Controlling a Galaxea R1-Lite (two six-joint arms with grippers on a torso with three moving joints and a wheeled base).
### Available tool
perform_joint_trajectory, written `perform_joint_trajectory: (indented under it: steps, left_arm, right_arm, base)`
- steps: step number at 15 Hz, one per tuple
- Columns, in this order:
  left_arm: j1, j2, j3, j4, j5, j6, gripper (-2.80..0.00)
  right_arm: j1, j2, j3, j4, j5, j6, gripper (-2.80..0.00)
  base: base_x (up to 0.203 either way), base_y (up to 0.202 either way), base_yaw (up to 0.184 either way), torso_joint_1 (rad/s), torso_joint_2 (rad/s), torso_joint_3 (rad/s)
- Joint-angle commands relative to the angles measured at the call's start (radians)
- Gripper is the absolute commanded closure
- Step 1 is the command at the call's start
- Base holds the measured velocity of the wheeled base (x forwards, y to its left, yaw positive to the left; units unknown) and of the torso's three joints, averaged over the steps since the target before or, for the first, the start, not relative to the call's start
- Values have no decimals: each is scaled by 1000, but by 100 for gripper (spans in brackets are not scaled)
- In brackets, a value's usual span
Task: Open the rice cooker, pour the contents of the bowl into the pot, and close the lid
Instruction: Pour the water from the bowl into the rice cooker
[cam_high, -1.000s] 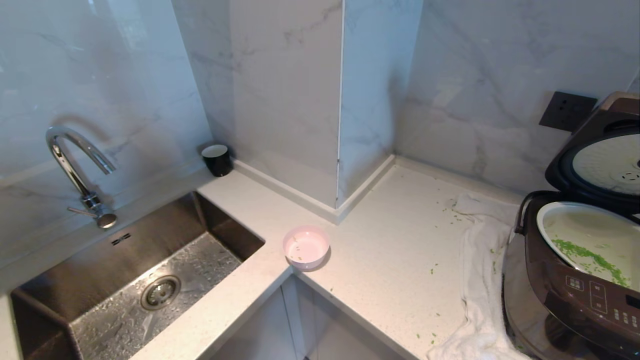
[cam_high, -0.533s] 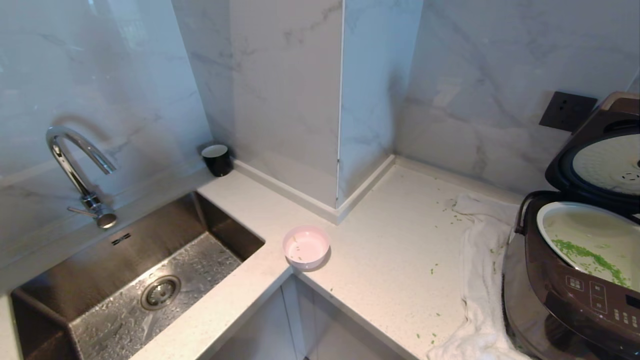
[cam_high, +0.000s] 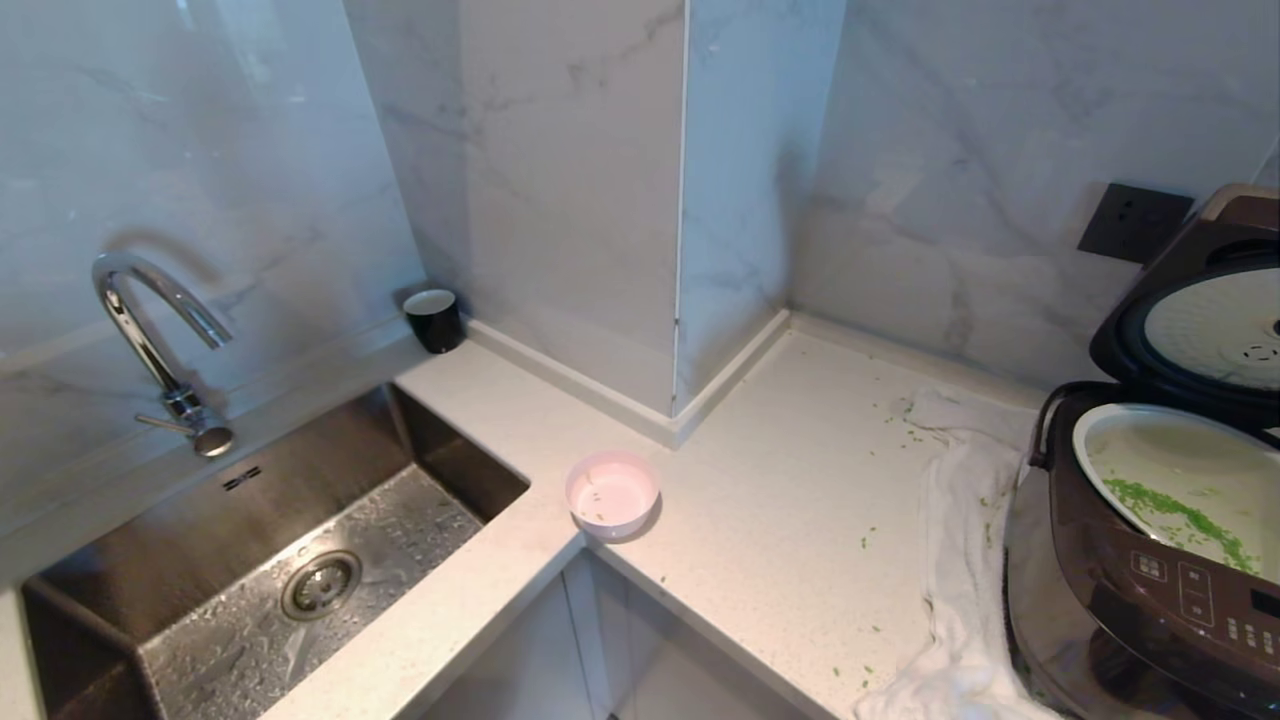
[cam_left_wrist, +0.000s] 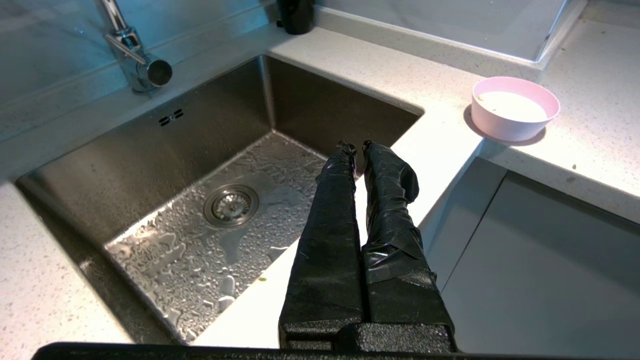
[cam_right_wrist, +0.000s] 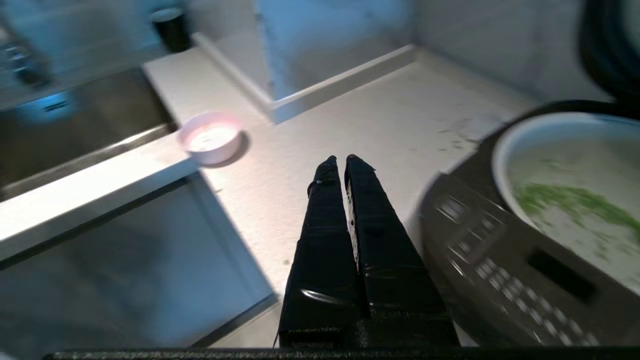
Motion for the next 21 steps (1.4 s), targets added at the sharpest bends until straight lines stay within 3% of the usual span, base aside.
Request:
perform_joint_trajectory:
  steps: [1, 3, 5, 7, 9, 15, 21]
  left_arm:
    - [0, 3, 9, 0, 1, 0, 0]
    - [0, 3, 9, 0, 1, 0, 0]
    - [1, 3, 9, 0, 3, 0, 0]
    - [1, 3, 8, 0, 7, -1, 0]
    - [1, 3, 8, 0, 9, -1, 0]
    - [0, 3, 9, 0, 9, -4, 0]
    - [1, 3, 8, 4, 9, -6, 0]
  right_arm:
    - [14, 257, -99, -1, 80, 5, 0]
    - [115, 421, -255, 1, 159, 40, 0]
    - [310, 554, -376, 26, 156, 97, 0]
    - [465, 733, -491, 61, 67, 133, 0]
    - [560, 918, -614, 106, -38, 155, 0]
    - [602, 1345, -989, 238, -219, 189, 0]
    - [610, 1644, -1250, 244, -223, 277, 0]
  base:
    - [0, 0, 0, 0, 0, 0]
    - [0, 0, 0, 0, 0, 0]
    - [0, 0, 0, 0, 0, 0]
    - [0, 0, 0, 0, 0, 0]
    - [0, 0, 0, 0, 0, 0]
    - [0, 0, 0, 0, 0, 0]
    - [0, 0, 0, 0, 0, 0]
